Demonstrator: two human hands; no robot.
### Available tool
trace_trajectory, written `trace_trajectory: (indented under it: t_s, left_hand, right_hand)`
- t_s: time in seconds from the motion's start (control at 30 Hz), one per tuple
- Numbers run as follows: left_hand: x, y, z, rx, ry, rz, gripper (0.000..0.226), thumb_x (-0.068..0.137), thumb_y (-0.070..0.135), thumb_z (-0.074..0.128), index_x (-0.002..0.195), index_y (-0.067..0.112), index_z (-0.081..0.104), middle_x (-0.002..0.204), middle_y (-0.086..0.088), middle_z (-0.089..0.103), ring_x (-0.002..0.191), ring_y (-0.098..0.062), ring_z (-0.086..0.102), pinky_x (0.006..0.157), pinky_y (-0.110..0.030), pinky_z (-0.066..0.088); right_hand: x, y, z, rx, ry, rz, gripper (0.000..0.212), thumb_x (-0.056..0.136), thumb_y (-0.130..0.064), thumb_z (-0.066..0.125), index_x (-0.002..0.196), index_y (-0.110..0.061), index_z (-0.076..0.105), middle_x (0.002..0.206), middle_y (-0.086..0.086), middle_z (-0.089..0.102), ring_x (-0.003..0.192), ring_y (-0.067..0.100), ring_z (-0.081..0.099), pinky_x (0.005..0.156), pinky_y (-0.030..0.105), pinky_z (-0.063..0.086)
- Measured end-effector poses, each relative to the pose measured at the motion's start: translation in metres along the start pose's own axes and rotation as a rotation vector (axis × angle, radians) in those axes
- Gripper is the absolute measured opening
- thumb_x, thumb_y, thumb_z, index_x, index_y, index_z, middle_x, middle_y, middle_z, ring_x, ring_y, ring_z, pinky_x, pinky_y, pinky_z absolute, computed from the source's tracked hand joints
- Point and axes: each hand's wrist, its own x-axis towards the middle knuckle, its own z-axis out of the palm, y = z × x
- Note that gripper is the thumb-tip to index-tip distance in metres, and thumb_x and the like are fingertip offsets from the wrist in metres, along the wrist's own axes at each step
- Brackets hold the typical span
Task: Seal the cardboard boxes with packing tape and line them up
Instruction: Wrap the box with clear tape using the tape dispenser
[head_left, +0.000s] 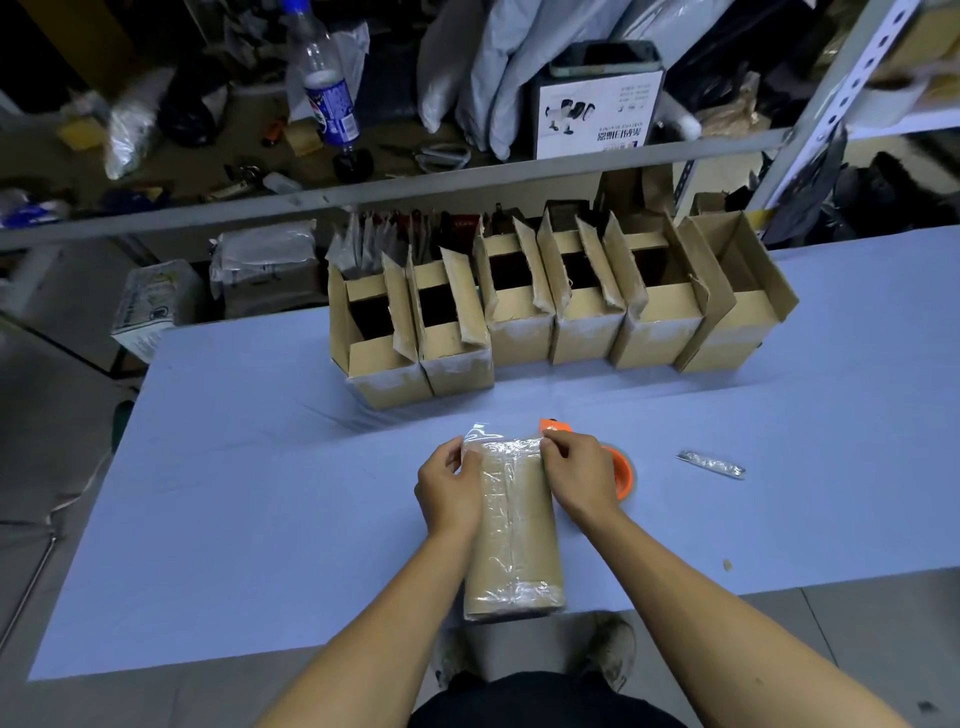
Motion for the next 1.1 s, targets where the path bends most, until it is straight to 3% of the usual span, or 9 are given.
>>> trace_trajectory:
  t_s: [0.1, 0.2, 0.4, 0.57, 0.7, 0.8, 0.93, 1.03, 1.1]
  left_hand:
    - [0.002, -0.004, -0.002, -0.068, 0.052, -0.095, 0.009, 0.086, 0.024, 0.072, 0.093, 0.018, 0.074, 0.093, 0.008, 0.073, 0.086, -0.009, 0.067, 0.078, -0.022, 0.049]
    - [0.001, -0.007, -0.002, -0.141, 0.065, -0.148, 0.008, 0.087, 0.020, 0.072, 0.079, 0.020, 0.073, 0.087, 0.004, 0.074, 0.083, -0.014, 0.068, 0.070, -0.023, 0.050]
    - [0.001, 0.012, -0.005, -0.243, 0.110, -0.112, 0.017, 0.087, 0.022, 0.073, 0.073, 0.013, 0.069, 0.072, 0.005, 0.068, 0.069, -0.011, 0.059, 0.065, -0.025, 0.047]
    - [0.005, 0.058, -0.008, -0.205, 0.190, 0.143, 0.019, 0.086, 0.022, 0.069, 0.070, 0.017, 0.061, 0.080, 0.000, 0.064, 0.070, -0.013, 0.057, 0.063, -0.019, 0.045]
    - [-0.004, 0.058, -0.015, -0.187, 0.186, 0.244, 0.011, 0.086, 0.009, 0.068, 0.088, 0.014, 0.058, 0.090, 0.002, 0.059, 0.078, -0.004, 0.059, 0.066, -0.010, 0.045]
    - [-0.005, 0.057, -0.015, -0.300, 0.141, 0.187, 0.033, 0.085, -0.001, 0.062, 0.109, 0.017, 0.047, 0.103, 0.004, 0.058, 0.096, -0.006, 0.064, 0.079, -0.016, 0.052]
    - [-0.004, 0.055, -0.010, -0.173, -0.062, 0.137, 0.047, 0.086, 0.013, 0.068, 0.124, 0.027, 0.045, 0.117, 0.015, 0.056, 0.102, 0.004, 0.057, 0.075, -0.005, 0.043]
    - [0.005, 0.049, -0.012, -0.090, -0.168, 0.111, 0.066, 0.081, 0.028, 0.071, 0.142, 0.023, 0.045, 0.128, 0.008, 0.060, 0.112, -0.008, 0.059, 0.090, -0.023, 0.051]
    - [0.009, 0.052, -0.013, -0.097, -0.205, 0.070, 0.070, 0.086, 0.022, 0.067, 0.149, 0.023, 0.038, 0.134, 0.005, 0.056, 0.118, -0.012, 0.056, 0.091, -0.025, 0.048]
  right_hand:
    - [-0.001, -0.004, 0.005, 0.046, -0.018, 0.017, 0.033, 0.093, -0.022, 0.059, 0.061, -0.013, 0.059, 0.055, 0.001, 0.048, 0.057, 0.014, 0.042, 0.058, 0.033, 0.033]
    - [-0.004, -0.004, 0.011, 0.096, 0.010, 0.076, 0.019, 0.090, -0.034, 0.065, 0.082, -0.021, 0.076, 0.079, -0.007, 0.073, 0.078, 0.012, 0.063, 0.073, 0.032, 0.049]
    - [0.000, -0.026, 0.003, 0.071, 0.072, -0.005, 0.027, 0.090, -0.040, 0.064, 0.070, -0.022, 0.061, 0.075, -0.007, 0.065, 0.074, 0.011, 0.059, 0.067, 0.033, 0.045]
    - [0.011, -0.068, -0.007, 0.303, 0.209, -0.122, 0.024, 0.093, -0.025, 0.063, 0.072, -0.012, 0.061, 0.073, -0.006, 0.065, 0.074, 0.007, 0.058, 0.070, 0.025, 0.043]
    - [0.003, -0.060, -0.004, 0.361, 0.187, -0.123, 0.020, 0.092, -0.018, 0.064, 0.074, -0.012, 0.061, 0.077, -0.004, 0.065, 0.078, 0.005, 0.059, 0.071, 0.019, 0.044]
    - [0.002, -0.058, -0.005, 0.427, 0.148, -0.022, 0.005, 0.089, -0.015, 0.065, 0.086, -0.013, 0.062, 0.089, -0.004, 0.066, 0.082, -0.002, 0.059, 0.070, 0.017, 0.043]
    - [-0.002, -0.065, -0.002, 0.454, 0.023, 0.021, 0.022, 0.091, -0.017, 0.060, 0.112, -0.024, 0.060, 0.104, -0.012, 0.065, 0.092, -0.001, 0.060, 0.077, 0.019, 0.047]
    - [-0.006, -0.065, -0.001, 0.413, -0.101, -0.005, 0.021, 0.090, -0.023, 0.064, 0.110, -0.028, 0.062, 0.093, -0.023, 0.066, 0.085, -0.007, 0.063, 0.079, 0.022, 0.051]
    - [-0.005, -0.067, -0.005, 0.447, -0.178, -0.003, 0.015, 0.090, -0.029, 0.068, 0.103, -0.032, 0.063, 0.089, -0.024, 0.069, 0.084, -0.008, 0.065, 0.076, 0.018, 0.051]
